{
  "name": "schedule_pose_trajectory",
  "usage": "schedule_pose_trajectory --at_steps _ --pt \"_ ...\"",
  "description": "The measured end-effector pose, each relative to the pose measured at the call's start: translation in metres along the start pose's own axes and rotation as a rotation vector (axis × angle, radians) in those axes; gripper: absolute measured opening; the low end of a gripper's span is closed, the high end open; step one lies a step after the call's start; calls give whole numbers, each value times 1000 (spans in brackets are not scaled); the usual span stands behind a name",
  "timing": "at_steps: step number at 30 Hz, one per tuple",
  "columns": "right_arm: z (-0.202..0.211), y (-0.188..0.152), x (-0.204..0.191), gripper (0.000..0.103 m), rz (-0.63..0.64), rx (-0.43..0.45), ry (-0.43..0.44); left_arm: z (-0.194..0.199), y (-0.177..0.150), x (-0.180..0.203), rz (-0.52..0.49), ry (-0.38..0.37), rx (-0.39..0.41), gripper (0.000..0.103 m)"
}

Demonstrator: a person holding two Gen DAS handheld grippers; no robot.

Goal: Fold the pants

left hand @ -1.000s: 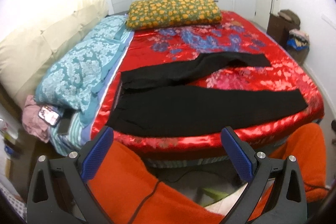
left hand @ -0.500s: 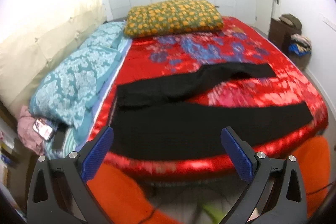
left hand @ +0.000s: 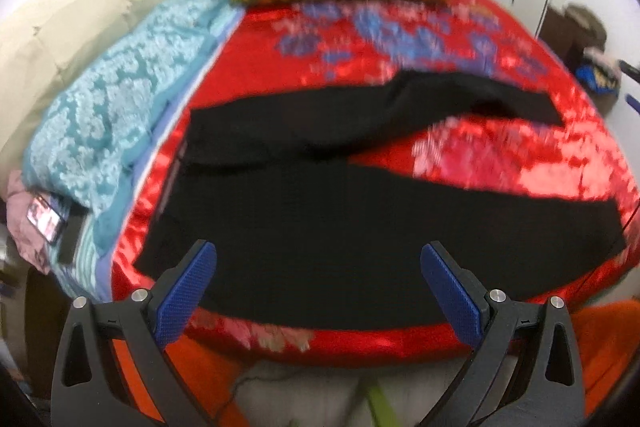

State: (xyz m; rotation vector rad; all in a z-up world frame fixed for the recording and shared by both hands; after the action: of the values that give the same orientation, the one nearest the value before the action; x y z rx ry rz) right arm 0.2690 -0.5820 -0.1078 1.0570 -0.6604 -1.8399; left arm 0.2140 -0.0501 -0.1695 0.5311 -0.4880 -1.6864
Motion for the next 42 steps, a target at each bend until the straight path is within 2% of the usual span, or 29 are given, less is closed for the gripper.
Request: schedule_pose_trajectory --at_steps 2,5,6,8,11,15,17,19,20,21,22,25,27,29,31,32,35,36,38,42 --pt "-67 -3 60 103 -62 -163 -74 -10 -7 5 -5 3 -37 102" --pt "-130 -1 132 101 -178 -276 -211 -19 -12 9 -18 24 -64 102" --pt "-144 2 146 101 -193 -285 -234 -22 -12 9 -22 33 -70 102" --pt "-179 10 157 99 -194 -313 -227 -30 -15 8 -26 51 -92 102" --pt "-231 9 162 89 -110 -392 -252 -44 -20 6 -28 76 -137 102" --pt "-270 -6 169 81 -16 -457 -311 -57 -24 5 -32 102 -178 102" --pt "-288 -12 178 81 -23 -469 -318 -60 -25 6 -39 111 -187 102" --pt "-295 -18 183 78 -40 -466 -312 -63 -27 8 -49 119 -197 102" --pt "-299 -22 184 71 -56 -471 -291 -64 -28 9 -55 121 -203 102" --pt "-303 -26 182 35 -64 -482 -269 -65 -30 11 -61 124 -210 102" --pt "-303 -29 180 9 -48 -489 -273 -66 -31 12 -66 125 -216 102" --pt "-288 -10 170 5 54 -422 -306 -66 -33 18 -75 115 -224 102" --pt "-268 20 156 5 189 -323 -354 -64 -31 22 -79 107 -214 102" --pt "-242 53 130 5 341 -209 -358 -60 -29 27 -86 97 -200 102" --pt "-226 65 114 5 415 -163 -351 -56 -28 31 -93 89 -187 102" --pt "-220 63 111 5 436 -170 -352 -55 -29 34 -94 82 -186 102" --pt "-222 31 135 5 387 -308 -391 -51 -32 41 -93 61 -192 102" --pt "-220 22 141 5 359 -319 -397 -47 -32 42 -96 56 -185 102" --pt "-204 18 143 5 318 -274 -388 -40 -31 42 -113 63 -163 102" --pt "-165 23 112 5 307 -171 -275 -37 -31 35 -116 86 -156 102"
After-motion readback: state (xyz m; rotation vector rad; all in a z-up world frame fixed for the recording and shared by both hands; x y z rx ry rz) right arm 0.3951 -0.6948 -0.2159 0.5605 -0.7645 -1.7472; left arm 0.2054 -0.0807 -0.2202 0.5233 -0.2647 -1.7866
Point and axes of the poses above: each gripper's, at about its wrist camera, not at the fingertips, and z roughly against the way its jaws point, x to its right, y to its top, the point moved 10 cm from there along -z, roughly the way its jaws point, and after that the axes turned 5 degrees about x, right-handed, at the moved point
